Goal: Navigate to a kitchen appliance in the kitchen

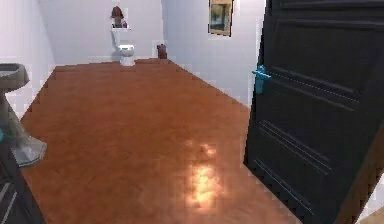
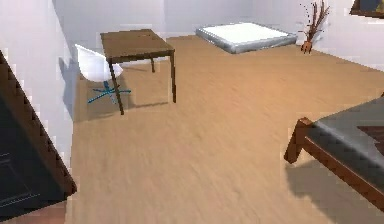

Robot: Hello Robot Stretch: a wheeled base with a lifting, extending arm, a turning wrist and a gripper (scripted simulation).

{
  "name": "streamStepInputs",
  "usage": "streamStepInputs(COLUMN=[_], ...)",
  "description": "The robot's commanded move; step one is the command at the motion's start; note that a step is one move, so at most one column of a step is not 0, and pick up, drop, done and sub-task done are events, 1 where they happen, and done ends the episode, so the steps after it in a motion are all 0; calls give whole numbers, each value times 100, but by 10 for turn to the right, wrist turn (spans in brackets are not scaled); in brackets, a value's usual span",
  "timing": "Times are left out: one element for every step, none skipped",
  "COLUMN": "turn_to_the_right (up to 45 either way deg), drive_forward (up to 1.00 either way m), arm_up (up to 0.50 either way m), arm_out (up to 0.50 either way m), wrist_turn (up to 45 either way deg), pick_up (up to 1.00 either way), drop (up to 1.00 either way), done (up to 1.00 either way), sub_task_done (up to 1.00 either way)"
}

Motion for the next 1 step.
streamStepInputs(turn_to_the_right=[0], drive_forward=[20], arm_up=[0], arm_out=[0], wrist_turn=[0], pick_up=[0], drop=[0], done=[0], sub_task_done=[0])
